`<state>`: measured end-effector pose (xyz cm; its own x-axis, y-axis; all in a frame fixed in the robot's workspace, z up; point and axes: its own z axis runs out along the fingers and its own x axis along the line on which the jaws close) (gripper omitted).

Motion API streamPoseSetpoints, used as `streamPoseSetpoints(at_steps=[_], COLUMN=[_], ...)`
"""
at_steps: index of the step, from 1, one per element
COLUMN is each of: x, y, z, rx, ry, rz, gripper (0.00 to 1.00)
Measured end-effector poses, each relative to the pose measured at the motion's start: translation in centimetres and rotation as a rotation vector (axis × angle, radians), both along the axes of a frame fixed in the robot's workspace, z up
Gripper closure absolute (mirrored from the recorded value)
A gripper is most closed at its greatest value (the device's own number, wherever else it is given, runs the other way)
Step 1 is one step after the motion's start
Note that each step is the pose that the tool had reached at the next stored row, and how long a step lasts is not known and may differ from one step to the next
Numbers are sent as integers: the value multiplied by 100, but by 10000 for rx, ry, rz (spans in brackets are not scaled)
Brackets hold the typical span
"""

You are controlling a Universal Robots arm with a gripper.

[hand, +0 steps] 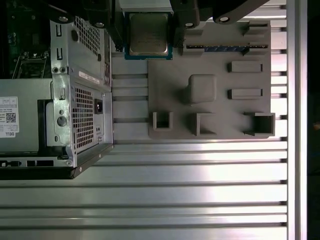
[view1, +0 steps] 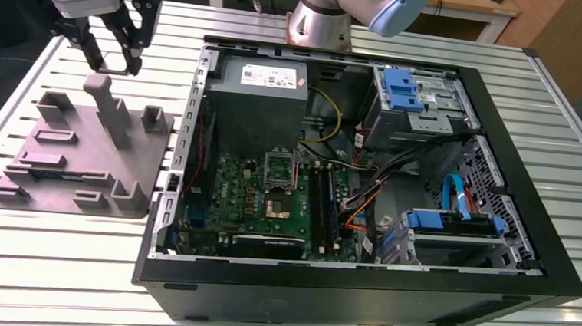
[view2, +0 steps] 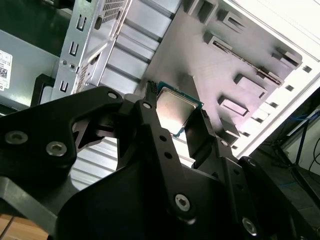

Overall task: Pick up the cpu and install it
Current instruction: 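Pick up the cpu and move it towards the insertion slot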

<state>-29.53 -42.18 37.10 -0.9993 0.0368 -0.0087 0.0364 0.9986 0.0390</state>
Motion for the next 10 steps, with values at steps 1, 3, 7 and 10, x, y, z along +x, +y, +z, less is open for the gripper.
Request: streamPoseSetpoints(at_steps=[1, 3, 7, 10], x=[13, 35, 92, 140], y=[0, 0, 0, 0], z=[0, 0, 0, -1], rx=[0, 0, 0, 1], ry=[0, 0, 0, -1], rz=[0, -1, 0, -1], gripper=[53, 53, 53, 53])
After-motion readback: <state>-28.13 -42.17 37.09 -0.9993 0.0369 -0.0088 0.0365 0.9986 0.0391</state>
